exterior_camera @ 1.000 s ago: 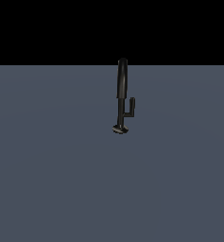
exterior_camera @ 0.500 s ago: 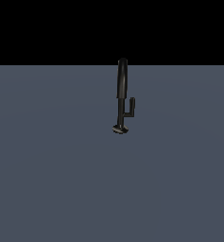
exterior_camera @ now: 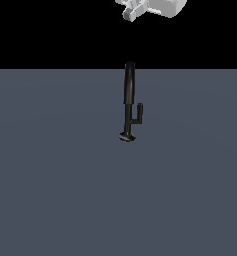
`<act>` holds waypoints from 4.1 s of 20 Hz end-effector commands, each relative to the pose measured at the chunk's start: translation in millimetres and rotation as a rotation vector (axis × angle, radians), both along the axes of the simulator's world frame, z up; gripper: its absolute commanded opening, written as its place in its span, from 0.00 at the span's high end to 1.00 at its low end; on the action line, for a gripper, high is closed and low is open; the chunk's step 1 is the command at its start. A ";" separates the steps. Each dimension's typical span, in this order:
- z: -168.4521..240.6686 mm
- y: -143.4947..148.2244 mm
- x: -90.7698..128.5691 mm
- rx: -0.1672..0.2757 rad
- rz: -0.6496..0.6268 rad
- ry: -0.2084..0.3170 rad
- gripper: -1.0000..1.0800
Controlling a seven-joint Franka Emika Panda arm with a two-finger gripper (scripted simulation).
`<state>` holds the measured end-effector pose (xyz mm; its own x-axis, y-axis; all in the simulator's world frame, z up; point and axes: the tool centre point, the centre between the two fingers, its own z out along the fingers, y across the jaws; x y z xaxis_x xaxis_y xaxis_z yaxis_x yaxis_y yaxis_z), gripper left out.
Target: Turn on the faucet by rotating a designated handle.
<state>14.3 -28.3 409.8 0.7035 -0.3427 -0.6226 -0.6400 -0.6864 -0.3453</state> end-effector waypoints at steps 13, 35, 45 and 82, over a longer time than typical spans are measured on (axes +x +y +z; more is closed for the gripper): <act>-75.9 -32.6 65.3 0.230 -0.237 0.225 1.00; -239.8 -64.6 116.2 0.607 -0.642 0.601 1.00; -269.3 -63.1 117.1 0.668 -0.708 0.661 1.00; -252.0 -58.9 67.1 0.666 -0.708 0.653 1.00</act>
